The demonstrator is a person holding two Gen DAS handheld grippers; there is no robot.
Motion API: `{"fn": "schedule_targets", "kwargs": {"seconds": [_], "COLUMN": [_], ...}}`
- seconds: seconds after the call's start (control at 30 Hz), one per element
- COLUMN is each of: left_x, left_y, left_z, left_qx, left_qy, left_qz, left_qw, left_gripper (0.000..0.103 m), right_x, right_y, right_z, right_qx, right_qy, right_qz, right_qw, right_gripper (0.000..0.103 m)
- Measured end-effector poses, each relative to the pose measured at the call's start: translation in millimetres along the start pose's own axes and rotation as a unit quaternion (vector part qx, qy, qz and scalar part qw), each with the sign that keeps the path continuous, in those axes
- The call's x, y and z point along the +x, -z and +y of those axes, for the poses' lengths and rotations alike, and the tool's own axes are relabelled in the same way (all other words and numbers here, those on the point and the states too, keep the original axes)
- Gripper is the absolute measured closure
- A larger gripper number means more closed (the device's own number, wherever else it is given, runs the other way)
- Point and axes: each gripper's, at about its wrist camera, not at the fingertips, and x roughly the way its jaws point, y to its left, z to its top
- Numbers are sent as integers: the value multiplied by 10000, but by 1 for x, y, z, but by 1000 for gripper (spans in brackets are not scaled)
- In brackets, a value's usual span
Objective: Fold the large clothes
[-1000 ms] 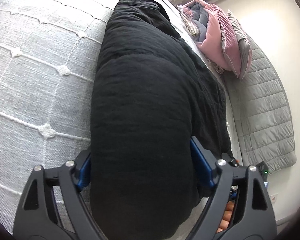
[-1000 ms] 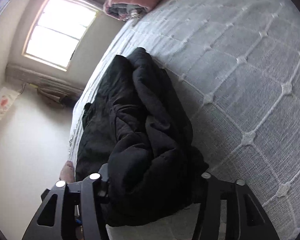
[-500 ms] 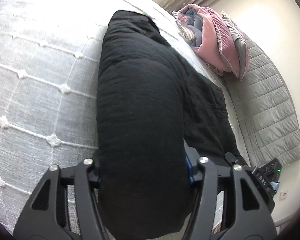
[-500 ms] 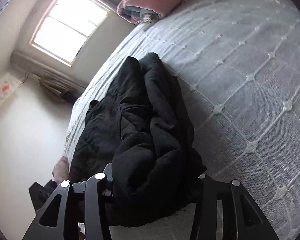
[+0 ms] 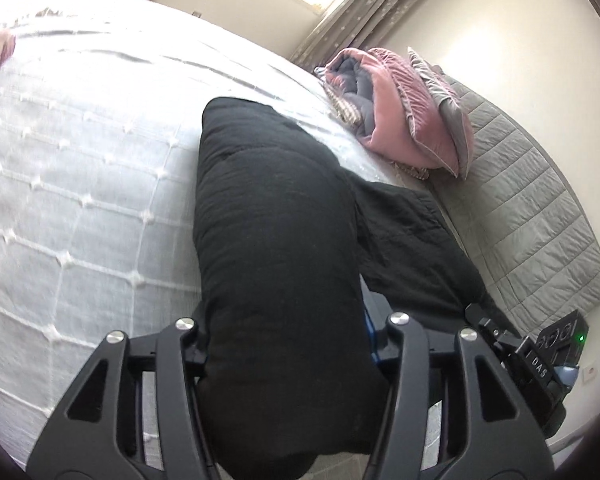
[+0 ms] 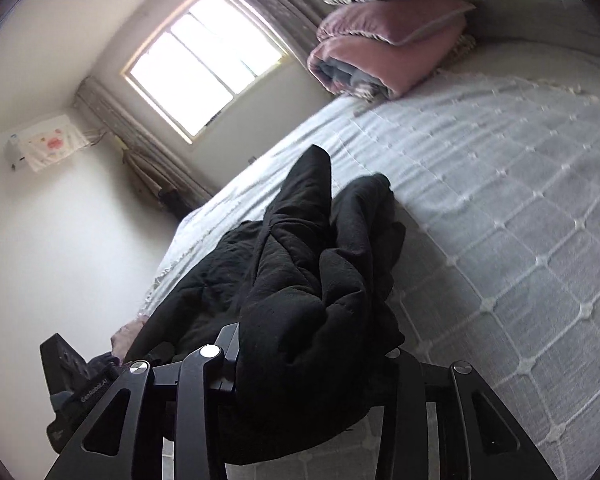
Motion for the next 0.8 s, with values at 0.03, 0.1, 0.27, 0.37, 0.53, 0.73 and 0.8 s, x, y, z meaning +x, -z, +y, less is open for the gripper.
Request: {"fn": "schedule_targets", "kwargs": {"seconds": [0.03,0.1,0.27,0.37,0.53,0.73,0.8], "left_x": [-3,-7,-11,-6,4,5,20], "left_y": [-7,-21,-63,-81,-126,-143,-123], "left_z": [-1,-4,-28,-47,-114,-223,-246], "left_qx": [35,159,604,706,1139,1834,1901], "left_qy": [13,-26,-194,-117,-101,762,1118], "left_qz": [-62,-200,-533,-578,-1019,-1760,-1741], "left_qw": [10000,9997,9966,9958,9882,9641,9597], "left_gripper": [49,50,51,52,52,52,51], "right_x": [0,5,18,25,24,-65,-100], "right_y": [-4,-16,-49,-80,-156,-244,-253], "right_z": [4,16,35,25,36,31,10], "right_qx": [-37,-156,-313,-38,-274,-843,-1009], "right_qy": [-45,-167,-478,-765,-757,-703,-630], "right_qz": [-40,-159,-209,-267,-488,-1796,-2184], "right_qw": [10000,9996,9981,9967,9956,9776,9686], "right_gripper": [66,68,71,71,72,72,72]}}
